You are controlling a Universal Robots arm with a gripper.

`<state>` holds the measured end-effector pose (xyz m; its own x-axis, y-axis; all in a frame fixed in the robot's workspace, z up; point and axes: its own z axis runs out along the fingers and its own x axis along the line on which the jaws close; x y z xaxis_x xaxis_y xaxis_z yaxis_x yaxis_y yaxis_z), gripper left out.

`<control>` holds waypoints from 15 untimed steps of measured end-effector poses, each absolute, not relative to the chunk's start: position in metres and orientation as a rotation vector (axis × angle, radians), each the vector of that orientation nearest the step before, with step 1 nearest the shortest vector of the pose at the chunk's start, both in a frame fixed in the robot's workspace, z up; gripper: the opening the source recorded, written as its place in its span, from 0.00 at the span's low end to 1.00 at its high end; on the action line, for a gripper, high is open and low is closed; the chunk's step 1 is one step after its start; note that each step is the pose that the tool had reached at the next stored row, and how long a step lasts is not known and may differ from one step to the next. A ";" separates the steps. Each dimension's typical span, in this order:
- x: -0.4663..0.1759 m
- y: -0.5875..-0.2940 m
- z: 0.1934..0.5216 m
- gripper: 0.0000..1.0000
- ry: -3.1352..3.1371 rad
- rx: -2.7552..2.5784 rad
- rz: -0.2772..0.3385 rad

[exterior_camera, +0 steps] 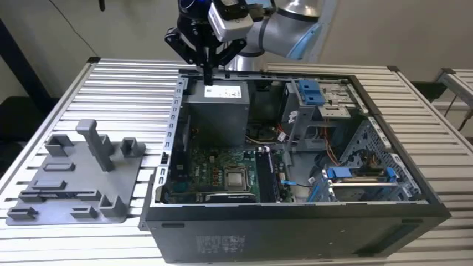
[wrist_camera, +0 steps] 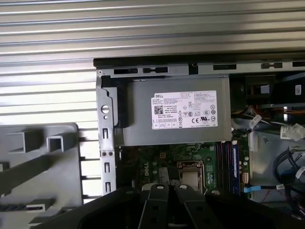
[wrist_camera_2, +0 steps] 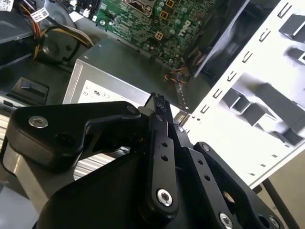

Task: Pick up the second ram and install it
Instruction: 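Reach for the second ram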

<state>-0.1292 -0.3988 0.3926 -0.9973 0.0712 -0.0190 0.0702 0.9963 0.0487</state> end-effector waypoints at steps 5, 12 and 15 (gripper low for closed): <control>-0.134 -0.399 0.393 0.11 3.118 0.110 0.075; -0.142 -0.399 0.393 0.11 3.118 0.110 0.075; -0.147 -0.399 0.393 0.11 3.118 0.110 0.075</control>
<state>-0.1467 -0.3988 0.3926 -0.9973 0.0711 -0.0190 0.0701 0.9963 0.0488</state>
